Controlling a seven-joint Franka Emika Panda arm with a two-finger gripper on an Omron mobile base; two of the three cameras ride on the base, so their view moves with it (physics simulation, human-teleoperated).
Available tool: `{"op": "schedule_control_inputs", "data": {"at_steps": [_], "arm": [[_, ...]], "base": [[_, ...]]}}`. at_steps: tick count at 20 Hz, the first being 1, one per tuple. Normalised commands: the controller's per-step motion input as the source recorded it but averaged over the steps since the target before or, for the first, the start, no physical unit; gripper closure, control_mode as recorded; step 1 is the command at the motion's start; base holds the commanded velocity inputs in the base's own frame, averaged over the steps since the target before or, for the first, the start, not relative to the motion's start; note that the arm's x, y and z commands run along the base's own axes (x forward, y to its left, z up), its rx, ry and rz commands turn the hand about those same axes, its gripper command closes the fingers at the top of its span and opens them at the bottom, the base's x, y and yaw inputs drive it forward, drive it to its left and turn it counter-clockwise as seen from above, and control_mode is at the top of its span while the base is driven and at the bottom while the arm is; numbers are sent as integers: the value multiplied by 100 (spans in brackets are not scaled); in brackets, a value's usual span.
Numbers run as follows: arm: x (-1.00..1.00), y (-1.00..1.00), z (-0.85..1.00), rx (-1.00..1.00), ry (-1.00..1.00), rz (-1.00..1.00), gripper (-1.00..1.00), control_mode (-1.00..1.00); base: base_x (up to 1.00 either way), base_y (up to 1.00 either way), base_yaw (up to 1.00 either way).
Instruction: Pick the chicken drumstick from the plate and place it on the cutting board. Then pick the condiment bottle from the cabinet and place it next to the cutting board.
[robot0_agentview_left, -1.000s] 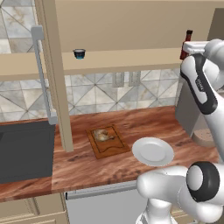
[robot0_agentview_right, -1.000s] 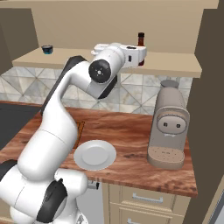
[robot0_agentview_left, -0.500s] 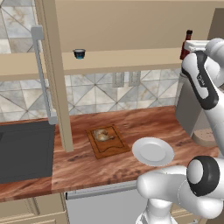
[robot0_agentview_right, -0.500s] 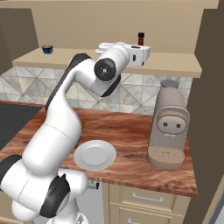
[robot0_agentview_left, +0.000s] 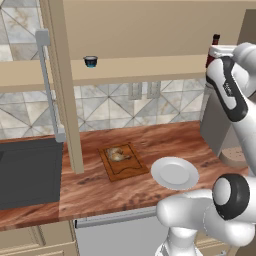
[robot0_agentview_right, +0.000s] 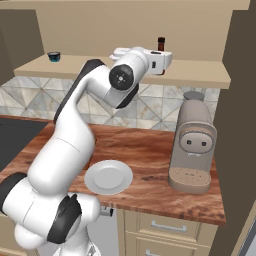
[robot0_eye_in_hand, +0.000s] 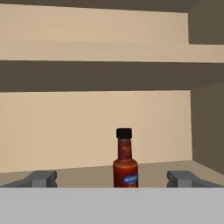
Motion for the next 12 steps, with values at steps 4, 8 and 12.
{"op": "schedule_control_inputs", "data": {"at_steps": [4, 8, 12], "arm": [[11, 0, -3, 0, 0, 0, -100, -100], [8, -4, -3, 0, 0, 0, -100, -100], [4, -8, -1, 0, 0, 0, -100, -100]], "base": [[0, 0, 0], [0, 0, 0], [0, 0, 0]]}}
